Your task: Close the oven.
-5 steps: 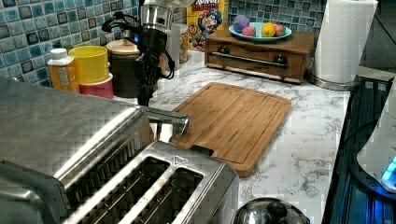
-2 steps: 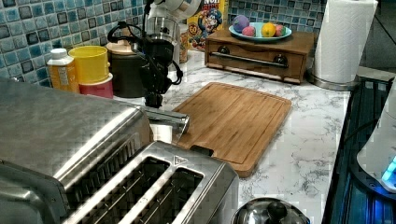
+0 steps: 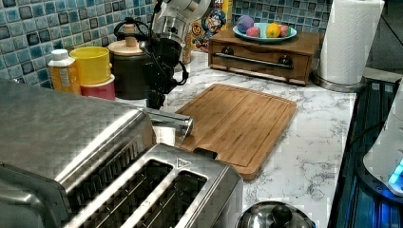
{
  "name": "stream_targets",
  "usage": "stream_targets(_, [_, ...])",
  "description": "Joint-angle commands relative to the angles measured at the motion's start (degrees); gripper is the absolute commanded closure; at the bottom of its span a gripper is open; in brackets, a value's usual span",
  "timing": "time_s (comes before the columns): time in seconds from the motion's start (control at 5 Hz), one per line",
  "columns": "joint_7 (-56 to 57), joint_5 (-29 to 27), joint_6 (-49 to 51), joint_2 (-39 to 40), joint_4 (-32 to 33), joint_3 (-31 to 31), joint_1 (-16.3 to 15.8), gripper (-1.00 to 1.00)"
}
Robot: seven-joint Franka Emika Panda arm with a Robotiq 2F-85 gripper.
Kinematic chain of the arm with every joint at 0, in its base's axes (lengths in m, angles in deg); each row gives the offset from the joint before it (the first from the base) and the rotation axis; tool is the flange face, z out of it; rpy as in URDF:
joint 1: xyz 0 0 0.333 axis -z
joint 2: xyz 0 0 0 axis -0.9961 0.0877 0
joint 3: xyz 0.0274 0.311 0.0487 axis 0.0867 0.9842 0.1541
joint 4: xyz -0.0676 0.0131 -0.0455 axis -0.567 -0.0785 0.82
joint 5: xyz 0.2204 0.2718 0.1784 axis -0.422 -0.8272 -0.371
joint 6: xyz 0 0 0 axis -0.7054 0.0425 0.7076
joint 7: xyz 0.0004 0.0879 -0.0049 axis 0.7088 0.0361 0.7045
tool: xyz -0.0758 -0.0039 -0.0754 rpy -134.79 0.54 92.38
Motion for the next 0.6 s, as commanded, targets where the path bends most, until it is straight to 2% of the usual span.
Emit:
stream_targets(0.2, [1.8, -4.3, 3.5, -15.3, -1.1, 8.2, -4.5, 1.00])
stream_targets(0.4, [3.1, -5.8, 3.7, -20.5, 0.3, 9.7, -5.5, 1.00])
stream_targets(0.6, [0.7, 1.5, -3.1, -24.7, 2.4, 11.7, -10.2, 1.00])
